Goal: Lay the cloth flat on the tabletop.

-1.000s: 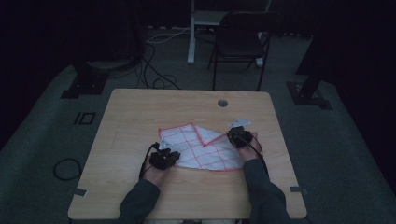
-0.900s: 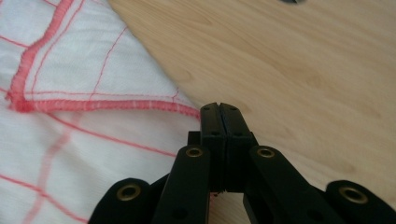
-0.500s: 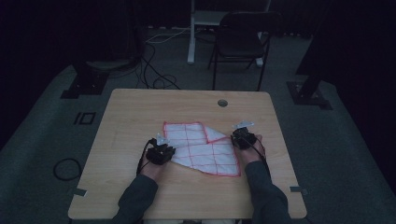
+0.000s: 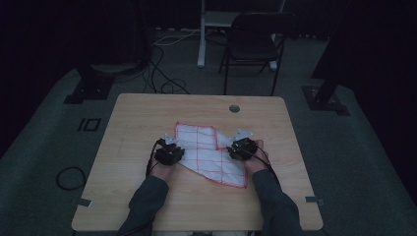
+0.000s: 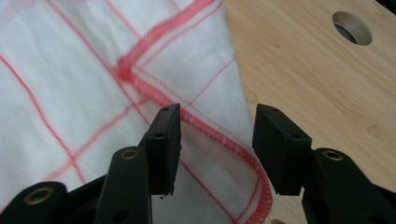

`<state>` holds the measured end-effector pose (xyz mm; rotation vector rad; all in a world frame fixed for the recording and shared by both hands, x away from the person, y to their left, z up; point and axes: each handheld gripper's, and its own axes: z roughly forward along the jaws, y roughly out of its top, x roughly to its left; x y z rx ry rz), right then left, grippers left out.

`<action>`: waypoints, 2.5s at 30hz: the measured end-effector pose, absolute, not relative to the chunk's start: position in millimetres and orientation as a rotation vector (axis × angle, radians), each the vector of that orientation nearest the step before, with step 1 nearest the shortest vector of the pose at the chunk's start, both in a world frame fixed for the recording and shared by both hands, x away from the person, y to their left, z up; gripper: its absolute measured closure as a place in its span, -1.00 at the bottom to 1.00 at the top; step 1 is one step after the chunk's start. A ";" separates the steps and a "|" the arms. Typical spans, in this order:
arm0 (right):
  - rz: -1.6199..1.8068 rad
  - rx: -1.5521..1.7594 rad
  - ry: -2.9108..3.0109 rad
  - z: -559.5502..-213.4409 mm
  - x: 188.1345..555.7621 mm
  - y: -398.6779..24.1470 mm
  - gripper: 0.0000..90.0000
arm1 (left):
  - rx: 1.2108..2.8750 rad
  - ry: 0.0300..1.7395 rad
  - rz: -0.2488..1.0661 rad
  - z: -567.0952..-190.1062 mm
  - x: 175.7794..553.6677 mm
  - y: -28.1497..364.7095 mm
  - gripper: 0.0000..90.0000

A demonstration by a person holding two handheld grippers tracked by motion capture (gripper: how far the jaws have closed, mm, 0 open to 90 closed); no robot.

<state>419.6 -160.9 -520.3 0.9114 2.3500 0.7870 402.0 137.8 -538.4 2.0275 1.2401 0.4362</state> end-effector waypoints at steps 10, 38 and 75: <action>0.762 1.128 2.247 -521.9 432.8 -175.0 1.00 | 2.032 1.239 0.440 -538.3 402.4 137.7 0.69; 0.903 1.071 2.293 -517.1 387.6 -168.0 0.59 | 1.981 1.200 0.444 -523.9 366.1 157.9 0.59; 0.873 0.722 2.536 -531.8 343.4 -50.3 0.80 | 1.917 1.228 0.469 -523.7 337.9 184.4 0.58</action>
